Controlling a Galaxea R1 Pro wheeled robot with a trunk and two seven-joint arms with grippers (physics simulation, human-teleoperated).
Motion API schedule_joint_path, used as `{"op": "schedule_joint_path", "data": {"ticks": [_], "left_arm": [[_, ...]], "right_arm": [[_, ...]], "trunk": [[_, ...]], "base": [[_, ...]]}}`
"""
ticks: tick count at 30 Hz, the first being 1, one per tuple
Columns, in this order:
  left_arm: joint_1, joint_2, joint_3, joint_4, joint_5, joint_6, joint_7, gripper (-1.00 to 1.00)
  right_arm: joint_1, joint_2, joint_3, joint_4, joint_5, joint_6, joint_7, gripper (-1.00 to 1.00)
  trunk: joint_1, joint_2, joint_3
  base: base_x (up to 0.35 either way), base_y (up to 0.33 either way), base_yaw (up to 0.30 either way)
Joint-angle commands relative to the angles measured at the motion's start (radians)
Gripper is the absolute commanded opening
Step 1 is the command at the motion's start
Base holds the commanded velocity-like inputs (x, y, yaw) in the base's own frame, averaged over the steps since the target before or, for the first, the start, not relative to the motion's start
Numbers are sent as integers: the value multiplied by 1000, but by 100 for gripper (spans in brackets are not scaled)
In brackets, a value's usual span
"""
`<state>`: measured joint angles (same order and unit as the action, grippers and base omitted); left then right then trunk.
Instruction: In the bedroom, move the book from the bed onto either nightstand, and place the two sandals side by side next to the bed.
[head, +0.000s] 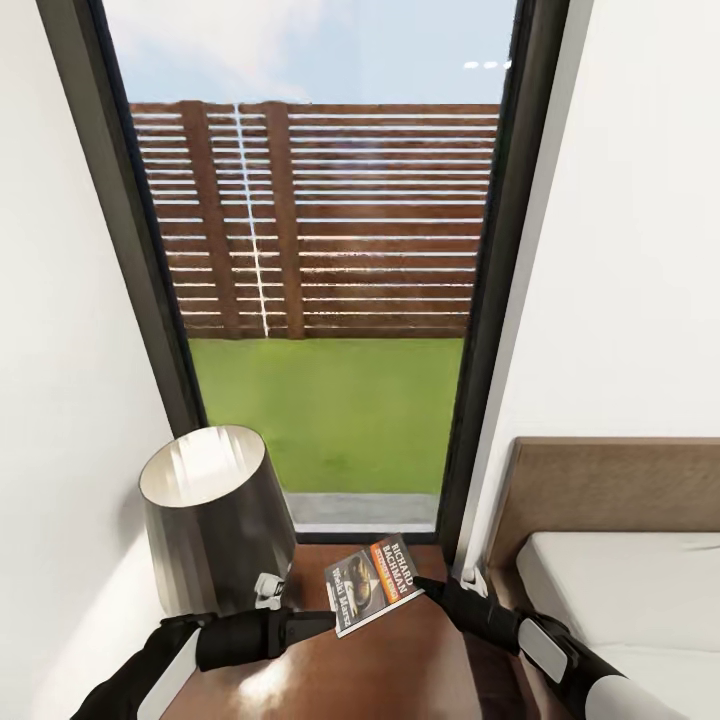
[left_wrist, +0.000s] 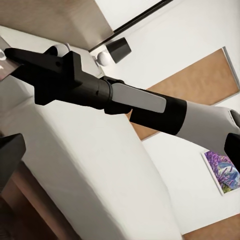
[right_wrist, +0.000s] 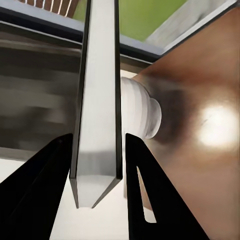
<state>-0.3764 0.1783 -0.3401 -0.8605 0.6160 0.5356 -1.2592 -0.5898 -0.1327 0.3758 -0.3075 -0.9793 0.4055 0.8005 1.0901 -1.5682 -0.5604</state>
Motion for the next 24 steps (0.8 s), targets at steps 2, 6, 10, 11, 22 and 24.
{"op": "schedule_joint_path", "data": {"ticks": [2, 6, 10, 11, 22, 24], "left_arm": [[-1, 1, -4, 0, 9, 10, 0, 100], [-1, 1, -4, 0, 9, 10, 0, 100], [-1, 1, -4, 0, 10, 10, 0, 100], [-1, 1, -4, 0, 9, 10, 0, 100], [-1, 1, -4, 0, 10, 10, 0, 100], [-1, 1, -4, 0, 10, 10, 0, 100]], "right_arm": [[-1, -1, 4, -1, -12, 9, 1, -100], [-1, -2, 3, -1, -13, 15, 8, -100], [0, -2, 3, -1, -13, 19, 12, -100], [-1, -2, 3, -1, -13, 19, 12, -100], [-1, -2, 4, -15, -16, 21, 15, -100], [-1, -2, 4, -19, -16, 22, 30, -100]], "trunk": [[8, -15, -7], [23, -43, -20], [38, -71, -32], [42, -78, -36], [84, -155, -70], [92, -169, -76]], "base": [[0, 0, 0], [0, 0, 0], [0, 0, 0], [0, 0, 0], [0, 0, 0], [0, 0, 0]]}}
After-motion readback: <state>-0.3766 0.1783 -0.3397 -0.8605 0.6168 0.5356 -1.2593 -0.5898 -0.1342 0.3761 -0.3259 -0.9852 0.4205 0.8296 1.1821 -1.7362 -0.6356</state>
